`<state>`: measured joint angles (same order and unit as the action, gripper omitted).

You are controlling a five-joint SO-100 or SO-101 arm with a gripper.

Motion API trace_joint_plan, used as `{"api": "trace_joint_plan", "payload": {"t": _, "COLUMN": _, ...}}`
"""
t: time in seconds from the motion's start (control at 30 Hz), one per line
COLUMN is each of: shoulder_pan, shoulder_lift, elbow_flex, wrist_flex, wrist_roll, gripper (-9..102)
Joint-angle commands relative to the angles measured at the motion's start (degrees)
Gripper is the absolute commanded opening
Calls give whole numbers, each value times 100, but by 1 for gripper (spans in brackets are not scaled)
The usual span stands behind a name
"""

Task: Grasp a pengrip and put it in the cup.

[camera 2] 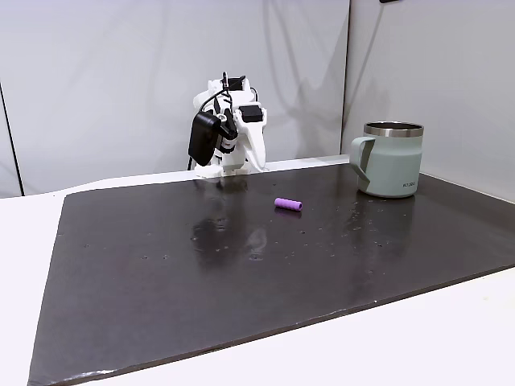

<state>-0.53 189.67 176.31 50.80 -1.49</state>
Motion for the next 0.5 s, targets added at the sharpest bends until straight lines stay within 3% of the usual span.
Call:
{"api": "trace_joint_plan", "payload": {"t": 0.0, "shoulder_pan": -88, "shoulder_lift": 44, "elbow_flex": -26, "wrist_flex": -229, "wrist_roll": -88, "gripper": 0}}
{"api": "trace_joint_plan", "payload": {"t": 0.37, "shoulder_pan": -79, "shoulder_lift": 44, "elbow_flex": -26, "wrist_flex": -220, "wrist_roll": -114, "gripper": 0}}
{"api": "trace_joint_plan", "payload": {"t": 0.47, "shoulder_pan": -9, "shoulder_lift": 44, "elbow_flex": -62, "wrist_flex": -185, "wrist_roll": -519, "gripper": 0}}
